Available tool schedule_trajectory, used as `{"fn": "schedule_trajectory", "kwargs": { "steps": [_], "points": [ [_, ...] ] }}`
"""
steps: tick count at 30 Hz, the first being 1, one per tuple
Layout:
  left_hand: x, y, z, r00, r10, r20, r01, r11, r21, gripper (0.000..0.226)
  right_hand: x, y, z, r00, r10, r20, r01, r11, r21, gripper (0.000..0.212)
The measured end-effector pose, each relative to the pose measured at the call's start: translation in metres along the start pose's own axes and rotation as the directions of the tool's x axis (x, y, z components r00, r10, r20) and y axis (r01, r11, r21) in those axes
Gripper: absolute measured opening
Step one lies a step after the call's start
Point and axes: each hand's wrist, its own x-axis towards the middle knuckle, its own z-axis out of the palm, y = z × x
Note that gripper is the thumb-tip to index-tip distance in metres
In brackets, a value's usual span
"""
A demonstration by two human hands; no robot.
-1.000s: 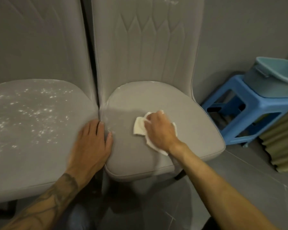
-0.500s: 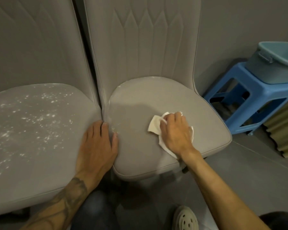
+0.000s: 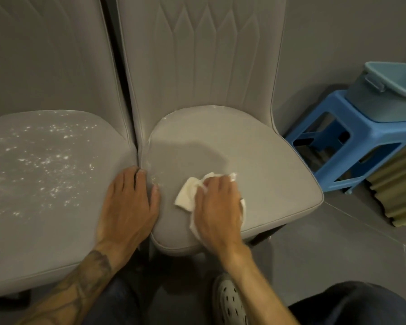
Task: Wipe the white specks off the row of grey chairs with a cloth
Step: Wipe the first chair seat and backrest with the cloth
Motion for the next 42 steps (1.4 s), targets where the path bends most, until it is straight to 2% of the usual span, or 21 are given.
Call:
{"fn": "schedule_trajectory", "kwargs": {
  "steps": [2,4,6,8,9,10,12,14,15,18,21,22,25,28,35,37,39,40,41,42],
  "points": [
    [-0.002,0.001,-0.001,1.000,0.001,0.013,-0.001,1.000,-0.014,0.045,-0.019,-0.025,0.010,0.978,-0.195,-0.074,0.200,0.977,0.070,0.018],
    [-0.003,0.002,-0.005,0.999,0.018,0.030,-0.019,1.000,0.007,0.048,-0.017,-0.024,0.009,0.961,-0.275,-0.027,0.276,0.950,0.149,0.018],
    [-0.003,0.002,-0.009,0.995,0.022,0.098,-0.028,0.998,0.060,0.053,-0.002,-0.003,0.007,0.968,-0.246,0.042,0.241,0.965,0.106,0.024],
    [-0.004,0.002,-0.011,0.989,0.034,0.141,-0.047,0.995,0.092,0.062,0.015,0.017,0.001,0.994,-0.054,0.099,0.050,0.997,0.051,0.029],
    [-0.004,0.003,-0.010,0.989,0.032,0.144,-0.043,0.996,0.075,0.063,0.020,0.020,-0.001,0.996,0.008,0.092,-0.011,0.999,0.036,0.031],
    [-0.003,0.003,-0.012,0.991,0.013,0.130,-0.019,0.999,0.049,0.061,0.018,0.014,-0.001,0.997,0.007,0.071,-0.008,1.000,0.024,0.031],
    [-0.002,0.005,-0.013,0.995,-0.040,0.089,0.043,0.999,-0.032,0.054,0.006,-0.012,0.006,0.989,-0.145,0.034,0.144,0.989,0.010,0.029],
    [-0.004,0.005,-0.012,0.994,-0.064,0.089,0.072,0.994,-0.086,0.051,-0.006,-0.028,0.015,0.935,-0.349,0.066,0.350,0.937,0.006,0.033],
    [-0.005,0.005,-0.012,0.996,-0.041,0.084,0.049,0.995,-0.090,0.050,-0.004,-0.027,0.014,0.923,-0.373,0.094,0.372,0.928,0.025,0.034],
    [-0.003,-0.001,-0.017,0.999,-0.037,0.020,0.040,0.986,-0.163,0.046,0.027,-0.008,0.015,0.956,-0.287,0.056,0.286,0.958,0.031,0.026],
    [-0.002,-0.012,-0.022,1.000,-0.012,-0.019,0.010,0.997,-0.070,0.042,0.080,-0.003,0.020,0.971,-0.136,0.197,0.149,0.987,-0.055,0.032],
    [-0.003,-0.018,-0.022,1.000,0.010,-0.021,-0.010,1.000,-0.023,0.042,0.094,-0.009,0.025,0.965,-0.129,0.228,0.147,0.987,-0.067,0.035],
    [-0.007,-0.027,-0.019,1.000,0.028,-0.007,-0.028,0.997,0.067,0.045,0.104,-0.037,0.038,0.949,-0.245,0.197,0.247,0.969,0.014,0.035],
    [-0.006,-0.027,-0.013,1.000,0.022,-0.018,-0.021,0.997,0.079,0.040,0.092,-0.042,0.048,0.888,-0.422,0.180,0.413,0.907,0.086,0.032],
    [-0.007,-0.031,-0.007,0.999,0.030,-0.022,-0.028,0.996,0.089,0.043,0.140,-0.081,0.058,0.892,-0.380,0.245,0.385,0.922,0.028,0.036],
    [-0.008,-0.032,-0.006,0.998,0.040,-0.041,-0.038,0.998,0.046,0.039,0.116,-0.077,0.056,0.842,-0.492,0.222,0.509,0.861,-0.022,0.042],
    [-0.007,-0.034,-0.005,0.996,0.038,-0.074,-0.040,0.999,-0.020,0.032,0.081,-0.060,0.050,0.727,-0.643,0.242,0.668,0.744,-0.027,0.045],
    [-0.006,-0.035,-0.005,0.996,0.033,-0.078,-0.036,0.998,-0.044,0.029,0.072,-0.052,0.048,0.691,-0.676,0.257,0.697,0.717,0.010,0.044],
    [-0.006,-0.035,-0.005,0.997,0.024,-0.074,-0.028,0.998,-0.062,0.028,0.072,-0.049,0.048,0.694,-0.670,0.263,0.683,0.729,0.056,0.042],
    [-0.006,-0.035,-0.006,0.998,0.011,-0.068,-0.016,0.997,-0.077,0.028,0.078,-0.052,0.046,0.733,-0.629,0.260,0.629,0.772,0.097,0.039]
  ]
}}
